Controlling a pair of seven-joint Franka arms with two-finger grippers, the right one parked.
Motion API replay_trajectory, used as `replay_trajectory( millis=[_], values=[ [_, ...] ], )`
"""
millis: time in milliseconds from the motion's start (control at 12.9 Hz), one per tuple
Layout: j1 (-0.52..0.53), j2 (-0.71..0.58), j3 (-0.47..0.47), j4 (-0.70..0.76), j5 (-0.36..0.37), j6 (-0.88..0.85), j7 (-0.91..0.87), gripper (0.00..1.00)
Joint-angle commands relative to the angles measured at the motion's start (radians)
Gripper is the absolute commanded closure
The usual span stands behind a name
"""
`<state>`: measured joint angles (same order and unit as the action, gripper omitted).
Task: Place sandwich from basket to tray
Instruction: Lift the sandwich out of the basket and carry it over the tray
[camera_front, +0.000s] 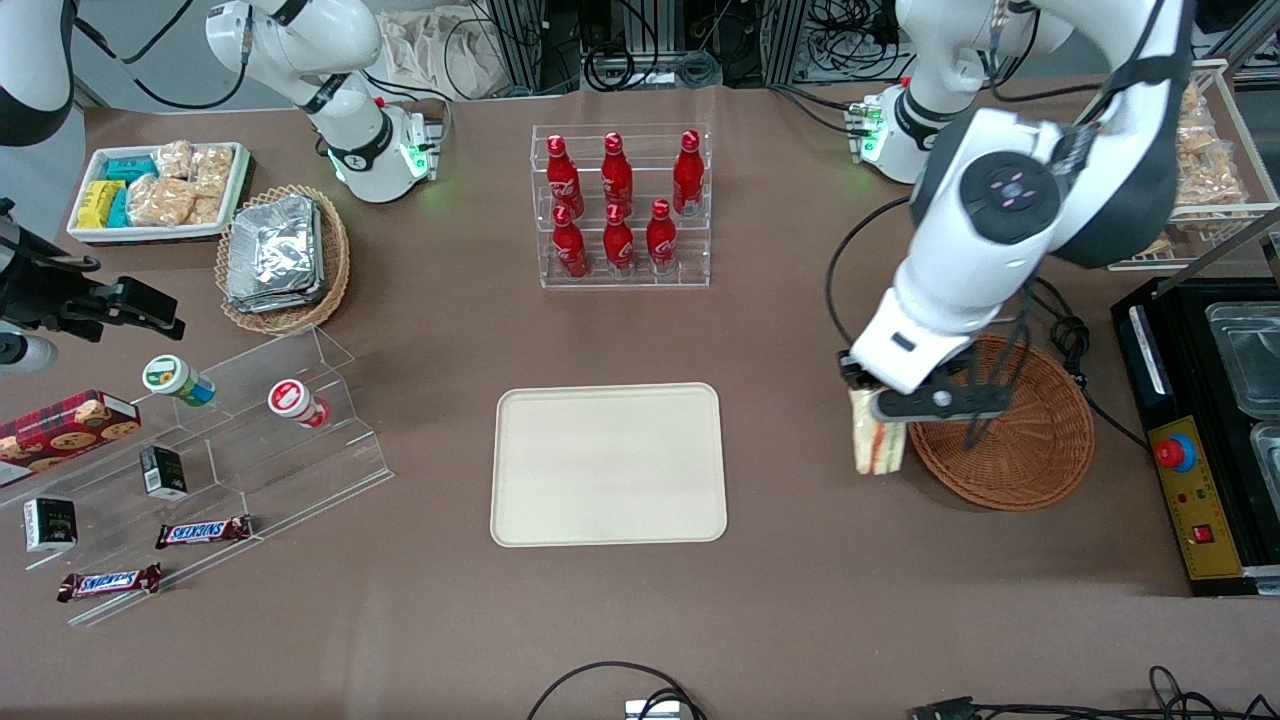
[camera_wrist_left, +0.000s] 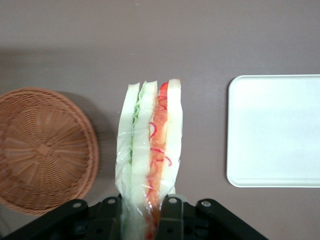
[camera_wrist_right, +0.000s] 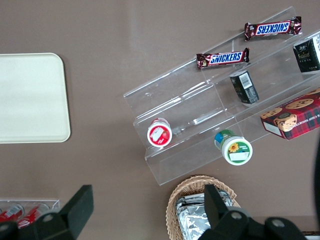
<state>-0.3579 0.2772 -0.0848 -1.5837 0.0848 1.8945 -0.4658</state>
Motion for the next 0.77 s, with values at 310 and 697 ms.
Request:
replay_trajectory(
  millis=[310, 697],
  values=[
    [-0.114, 0.23, 0.003, 0.237, 0.003, -0.022, -0.108, 0.98],
    [-0.171, 0.319, 0.002, 0.261, 0.001, 0.073, -0.165, 0.99]
  ],
)
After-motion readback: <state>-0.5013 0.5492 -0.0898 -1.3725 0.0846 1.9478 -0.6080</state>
